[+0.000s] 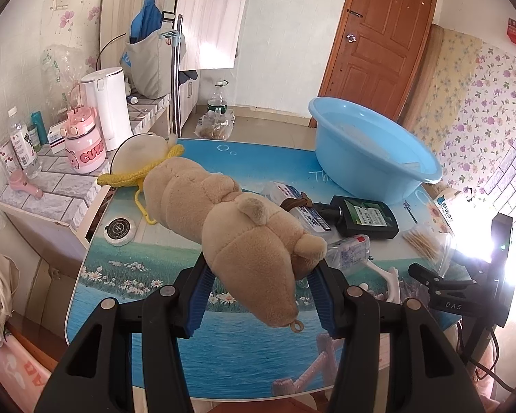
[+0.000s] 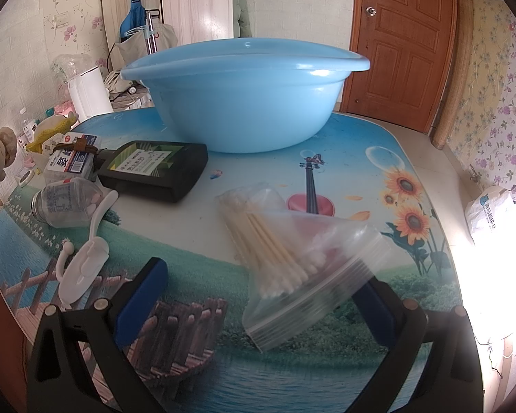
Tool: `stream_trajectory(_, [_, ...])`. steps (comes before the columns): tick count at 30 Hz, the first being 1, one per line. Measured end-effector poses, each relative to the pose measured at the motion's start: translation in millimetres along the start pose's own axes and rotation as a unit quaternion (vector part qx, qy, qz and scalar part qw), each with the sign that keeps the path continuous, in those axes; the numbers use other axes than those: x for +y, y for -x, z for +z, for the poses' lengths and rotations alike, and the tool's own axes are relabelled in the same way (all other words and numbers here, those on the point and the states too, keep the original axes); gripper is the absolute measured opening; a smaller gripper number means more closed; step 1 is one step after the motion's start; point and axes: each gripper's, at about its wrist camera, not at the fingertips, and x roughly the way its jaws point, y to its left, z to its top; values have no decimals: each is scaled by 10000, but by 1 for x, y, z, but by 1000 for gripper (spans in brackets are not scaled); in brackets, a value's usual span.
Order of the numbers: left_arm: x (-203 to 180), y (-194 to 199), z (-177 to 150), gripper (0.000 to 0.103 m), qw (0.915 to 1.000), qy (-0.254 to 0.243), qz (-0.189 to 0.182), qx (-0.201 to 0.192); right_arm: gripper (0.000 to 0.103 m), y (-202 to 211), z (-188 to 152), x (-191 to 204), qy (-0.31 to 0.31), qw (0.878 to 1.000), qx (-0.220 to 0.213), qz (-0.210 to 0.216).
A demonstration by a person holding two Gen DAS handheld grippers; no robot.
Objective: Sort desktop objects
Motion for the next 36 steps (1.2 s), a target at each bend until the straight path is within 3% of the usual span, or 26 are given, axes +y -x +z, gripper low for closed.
stream_trajectory(36, [-22,-2,9,51,9996,-236,-42,150,103,0,-2,1,3,10000,35,3])
